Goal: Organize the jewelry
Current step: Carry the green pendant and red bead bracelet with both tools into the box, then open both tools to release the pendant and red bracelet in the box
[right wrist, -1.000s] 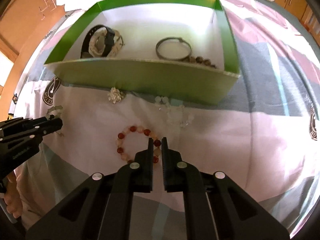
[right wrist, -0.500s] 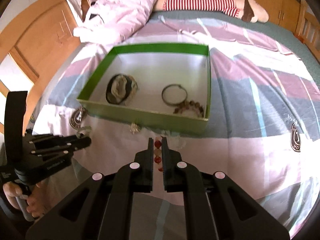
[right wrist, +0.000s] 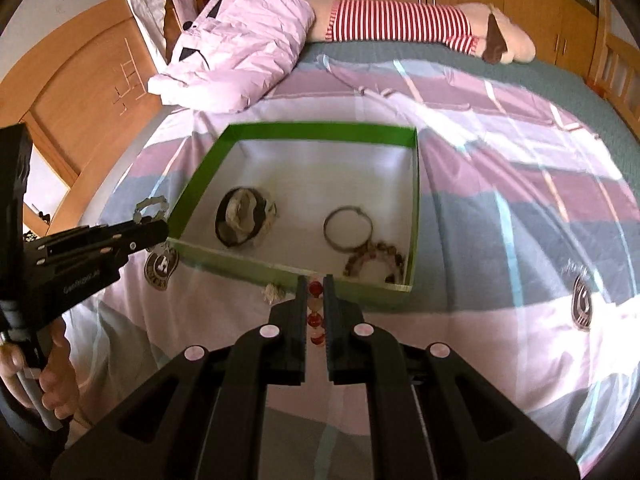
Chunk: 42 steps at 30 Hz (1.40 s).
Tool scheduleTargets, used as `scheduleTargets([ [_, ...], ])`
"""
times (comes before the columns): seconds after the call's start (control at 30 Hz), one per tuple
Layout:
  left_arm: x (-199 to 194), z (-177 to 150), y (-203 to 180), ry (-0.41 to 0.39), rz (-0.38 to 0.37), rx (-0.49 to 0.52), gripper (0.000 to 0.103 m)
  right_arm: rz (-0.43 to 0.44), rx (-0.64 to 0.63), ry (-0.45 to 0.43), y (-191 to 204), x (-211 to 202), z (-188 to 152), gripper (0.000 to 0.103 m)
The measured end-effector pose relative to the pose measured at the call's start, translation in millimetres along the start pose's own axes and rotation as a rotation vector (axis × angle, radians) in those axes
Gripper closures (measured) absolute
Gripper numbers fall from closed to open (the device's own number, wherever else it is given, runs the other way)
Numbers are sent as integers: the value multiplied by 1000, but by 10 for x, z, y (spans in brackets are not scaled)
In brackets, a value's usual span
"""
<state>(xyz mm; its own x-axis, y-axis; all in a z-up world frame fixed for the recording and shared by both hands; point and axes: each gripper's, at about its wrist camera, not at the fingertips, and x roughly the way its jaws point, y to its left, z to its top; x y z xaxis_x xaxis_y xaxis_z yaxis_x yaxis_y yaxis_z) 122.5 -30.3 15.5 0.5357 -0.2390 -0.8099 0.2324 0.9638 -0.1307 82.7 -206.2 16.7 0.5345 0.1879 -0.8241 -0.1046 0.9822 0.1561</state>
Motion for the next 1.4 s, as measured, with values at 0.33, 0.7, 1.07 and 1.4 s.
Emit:
scheduleTargets([
  [0.33,383,362,-14,21,43,15,86,-65,29,9,-140,280,345,96],
  [0.7,880,366,10,101,68,4,86,-86,81,107,-439,943,424,96],
  [1.07,834,355,93,69,83,-59,6,-31,86,136,-470,1084,360,67],
  [1.4,309,364,-107,18,3,-26,6,-89,20,-32,-341,470,427,13],
])
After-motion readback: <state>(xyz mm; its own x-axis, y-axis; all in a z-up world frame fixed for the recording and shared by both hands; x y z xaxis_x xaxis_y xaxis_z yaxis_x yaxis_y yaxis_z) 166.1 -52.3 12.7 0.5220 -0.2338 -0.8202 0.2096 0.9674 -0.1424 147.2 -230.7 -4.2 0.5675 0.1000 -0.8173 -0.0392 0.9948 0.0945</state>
